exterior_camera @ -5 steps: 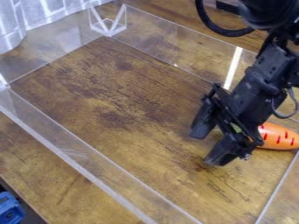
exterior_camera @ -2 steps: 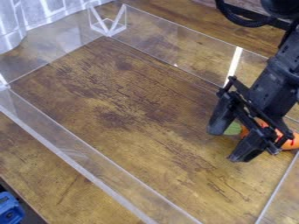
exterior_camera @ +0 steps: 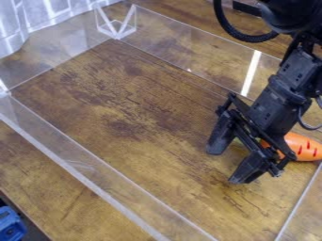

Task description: Put the lemon on the blue tray

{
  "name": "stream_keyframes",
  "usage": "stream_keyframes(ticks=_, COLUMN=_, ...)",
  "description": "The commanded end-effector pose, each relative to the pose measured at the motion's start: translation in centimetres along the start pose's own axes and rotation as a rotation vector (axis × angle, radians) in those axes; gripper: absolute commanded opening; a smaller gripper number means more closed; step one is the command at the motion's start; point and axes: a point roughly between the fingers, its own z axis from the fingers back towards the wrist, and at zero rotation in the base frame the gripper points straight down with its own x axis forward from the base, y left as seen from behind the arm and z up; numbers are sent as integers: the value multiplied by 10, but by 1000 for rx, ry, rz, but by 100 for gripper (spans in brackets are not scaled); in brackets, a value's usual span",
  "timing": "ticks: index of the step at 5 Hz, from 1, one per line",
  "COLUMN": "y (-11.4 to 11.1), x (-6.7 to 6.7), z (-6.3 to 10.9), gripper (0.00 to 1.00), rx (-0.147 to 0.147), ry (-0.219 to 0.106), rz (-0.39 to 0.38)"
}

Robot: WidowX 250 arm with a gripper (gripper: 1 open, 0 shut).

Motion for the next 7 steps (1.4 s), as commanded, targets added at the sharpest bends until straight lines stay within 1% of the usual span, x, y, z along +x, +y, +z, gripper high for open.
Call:
stream_keyframes(ticks=1, y=8, x=-7, z=27, gripper=0, rx=-4, ry=-73, rz=24)
stream_keyframes(ticks=2, y=10, x=-15, z=34, gripper=0, rx=-10, ry=-72, rz=35)
stream_keyframes(ticks=4, y=-5, x=-8, z=6, gripper=0, rx=-46, ry=-64, rz=109)
stream_keyframes(ticks=5, y=2, x=-7, z=3, gripper=0, rx=-47, ry=-60, rz=116)
stream_keyframes(ticks=6, y=10, x=-7, z=4, gripper=0, rx=-42, ry=-51, rz=120)
stream_keyframes(ticks=7, y=17, x=-13, z=3, gripper=0, rx=-55, ry=-41, rz=159)
